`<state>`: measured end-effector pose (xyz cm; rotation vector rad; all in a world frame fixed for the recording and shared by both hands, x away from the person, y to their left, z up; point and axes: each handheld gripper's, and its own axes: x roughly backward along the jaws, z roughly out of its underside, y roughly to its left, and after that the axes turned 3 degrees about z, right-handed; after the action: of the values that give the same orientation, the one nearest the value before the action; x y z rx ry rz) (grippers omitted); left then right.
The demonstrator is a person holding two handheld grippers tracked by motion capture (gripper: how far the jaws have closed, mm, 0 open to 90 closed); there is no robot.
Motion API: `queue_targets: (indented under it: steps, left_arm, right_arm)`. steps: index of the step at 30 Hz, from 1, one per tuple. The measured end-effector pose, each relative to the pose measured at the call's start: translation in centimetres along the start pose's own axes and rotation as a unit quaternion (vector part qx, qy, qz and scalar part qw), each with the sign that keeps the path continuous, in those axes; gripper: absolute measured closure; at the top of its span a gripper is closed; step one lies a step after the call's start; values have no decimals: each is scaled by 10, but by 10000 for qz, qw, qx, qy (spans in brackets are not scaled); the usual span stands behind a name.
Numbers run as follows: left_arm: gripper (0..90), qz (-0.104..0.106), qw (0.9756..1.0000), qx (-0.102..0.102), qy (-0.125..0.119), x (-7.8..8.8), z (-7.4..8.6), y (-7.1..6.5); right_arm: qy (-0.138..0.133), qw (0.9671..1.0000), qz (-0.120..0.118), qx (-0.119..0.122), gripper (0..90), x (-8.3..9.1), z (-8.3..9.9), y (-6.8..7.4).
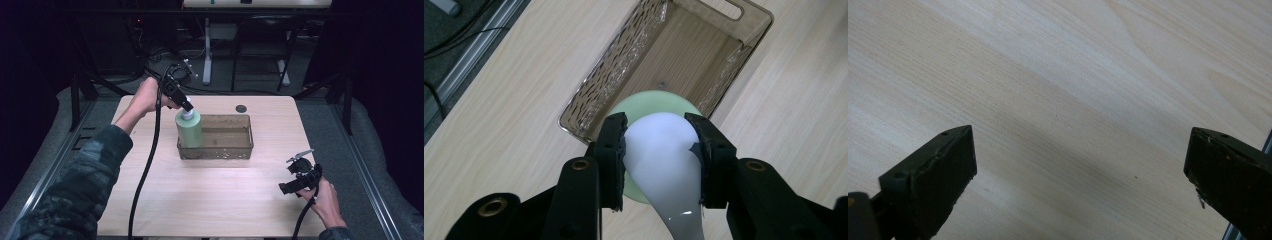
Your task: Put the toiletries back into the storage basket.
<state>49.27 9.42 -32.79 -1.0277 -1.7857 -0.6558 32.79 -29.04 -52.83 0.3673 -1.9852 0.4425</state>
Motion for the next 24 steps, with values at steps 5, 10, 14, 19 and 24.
queue_targets:
  steps: [5, 10, 14, 19, 24]
  left_arm:
    - [620, 46, 10000, 5, -30, 0, 0, 1]
    - [489, 147, 9996, 155, -183, 0, 4, 5]
    - [329, 163, 9982, 301, -491, 4, 8, 5]
    - [183, 169, 9974, 301, -635, 10, 15, 3]
    - [131, 133, 9958, 354, -837, 14, 28, -1]
  right_arm:
    - [0, 10000, -2, -1, 1, 0, 0, 0]
    - [0, 10000, -3, 1, 0, 0, 0, 0]
    - [-1, 10000, -5, -2, 0, 0, 0, 0]
    - [0, 10000, -7, -1, 0, 0, 0, 0]
    - [10, 10000, -4, 2, 0, 0, 0, 0]
